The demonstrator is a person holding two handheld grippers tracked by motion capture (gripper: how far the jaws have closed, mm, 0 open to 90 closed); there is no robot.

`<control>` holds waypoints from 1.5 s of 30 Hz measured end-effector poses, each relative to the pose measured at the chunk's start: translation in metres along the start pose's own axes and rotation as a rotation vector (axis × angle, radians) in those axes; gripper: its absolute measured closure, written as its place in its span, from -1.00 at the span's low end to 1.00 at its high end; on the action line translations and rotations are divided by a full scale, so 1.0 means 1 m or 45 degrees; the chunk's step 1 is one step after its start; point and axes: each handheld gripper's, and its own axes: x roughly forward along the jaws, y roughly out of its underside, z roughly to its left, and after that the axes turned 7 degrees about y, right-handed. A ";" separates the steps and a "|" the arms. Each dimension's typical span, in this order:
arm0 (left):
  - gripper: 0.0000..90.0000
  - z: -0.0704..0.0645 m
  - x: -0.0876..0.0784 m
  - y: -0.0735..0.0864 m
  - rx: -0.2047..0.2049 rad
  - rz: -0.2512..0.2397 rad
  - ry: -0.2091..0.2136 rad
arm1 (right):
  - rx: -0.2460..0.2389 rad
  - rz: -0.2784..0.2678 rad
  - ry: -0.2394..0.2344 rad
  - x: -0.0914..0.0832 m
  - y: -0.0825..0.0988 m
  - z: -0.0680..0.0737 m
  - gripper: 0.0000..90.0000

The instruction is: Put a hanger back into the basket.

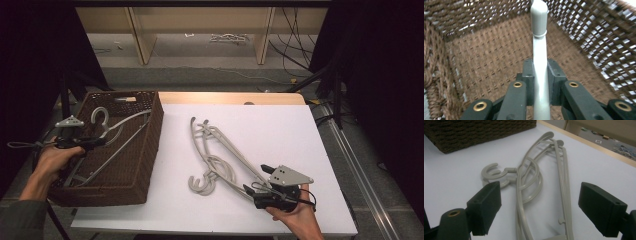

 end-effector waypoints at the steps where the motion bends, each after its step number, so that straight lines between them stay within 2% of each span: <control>1: 0.75 0.000 0.000 0.000 0.000 0.000 0.000 | 0.000 0.000 0.000 0.000 0.000 0.000 -0.57; 2: 0.75 0.003 0.000 0.001 0.038 0.071 -0.017 | 0.000 0.000 -0.001 0.000 0.000 0.000 -0.57; 3: 0.74 0.004 0.000 0.002 0.028 0.073 -0.029 | -0.001 0.000 -0.001 0.000 0.000 0.000 -0.57; 4: 0.73 0.005 0.002 0.004 0.000 0.047 -0.039 | 0.001 0.004 -0.001 0.000 0.000 0.000 -0.57; 5: 0.73 0.007 0.000 0.005 -0.009 0.060 -0.048 | 0.001 0.004 -0.001 0.000 0.000 0.000 -0.57; 6: 0.71 0.011 0.001 0.008 -0.061 0.007 -0.068 | 0.003 0.005 -0.001 0.000 0.000 0.000 -0.57; 7: 0.71 0.011 0.001 0.008 -0.061 0.007 -0.068 | 0.003 0.005 -0.001 0.000 0.000 0.000 -0.57; 8: 0.71 0.014 -0.001 0.009 -0.077 0.037 -0.106 | 0.005 0.007 -0.002 0.000 0.000 0.000 -0.57; 12: 0.69 0.016 -0.002 0.010 -0.118 0.036 -0.130 | 0.001 0.006 -0.002 0.000 0.000 0.000 -0.57; 14: 0.67 0.015 -0.002 0.010 -0.126 0.030 -0.138 | 0.003 0.003 -0.004 0.000 0.000 0.000 -0.57; 17: 0.64 0.014 -0.002 0.010 -0.168 -0.010 -0.162 | 0.002 0.008 -0.002 0.000 0.000 0.000 -0.57; 18: 0.53 0.017 -0.007 0.009 -0.167 0.022 -0.192 | 0.002 0.008 0.000 0.001 0.000 0.000 -0.57; 19: 0.47 0.017 -0.007 0.009 -0.167 0.022 -0.192 | 0.002 0.008 0.000 0.001 0.000 0.000 -0.57; 20: 0.40 0.015 -0.006 0.009 -0.215 -0.045 -0.216 | 0.004 0.007 -0.001 0.001 0.000 0.000 -0.57; 21: 0.40 0.016 -0.012 0.009 -0.193 -0.011 -0.230 | 0.004 0.007 -0.001 0.001 0.000 0.000 -0.57; 22: 0.34 0.014 -0.013 0.008 -0.232 -0.075 -0.255 | -0.001 0.005 0.002 0.001 0.000 0.000 -0.57; 24: 0.19 0.010 -0.019 0.005 -0.278 -0.148 -0.287 | 0.003 0.006 0.000 0.001 0.000 0.000 -0.57; 27: 0.06 0.000 -0.030 0.000 -0.268 -0.220 -0.285 | -0.001 0.004 0.000 0.001 0.000 0.000 -0.57; 29: -0.09 -0.009 -0.039 -0.004 -0.266 -0.250 -0.265 | 0.000 0.004 0.000 0.001 0.000 0.000 -0.57; 30: -0.19 -0.019 -0.048 -0.009 -0.258 -0.298 -0.248 | 0.000 0.005 -0.002 0.001 0.001 0.000 -0.57; 31: -0.23 -0.019 -0.048 -0.009 -0.258 -0.298 -0.248 | 0.000 0.005 -0.002 0.001 0.001 0.000 -0.57; 32: -0.27 -0.032 -0.056 -0.013 -0.231 -0.327 -0.219 | 0.000 0.003 -0.001 0.001 0.001 0.001 -0.57; 33: -0.29 -0.032 -0.056 -0.013 -0.231 -0.327 -0.219 | 0.000 0.003 -0.001 0.001 0.001 0.001 -0.57; 34: -0.31 -0.039 -0.059 -0.014 -0.225 -0.345 -0.197 | 0.005 -0.002 0.000 0.002 0.001 0.001 -0.57; 39: -0.37 -0.076 -0.065 -0.021 -0.190 -0.440 -0.054 | -0.004 0.010 -0.015 0.003 0.001 0.003 -0.57; 45: -0.42 -0.125 -0.061 -0.026 -0.156 -0.513 0.115 | -0.005 0.012 -0.012 0.003 0.001 0.004 -0.57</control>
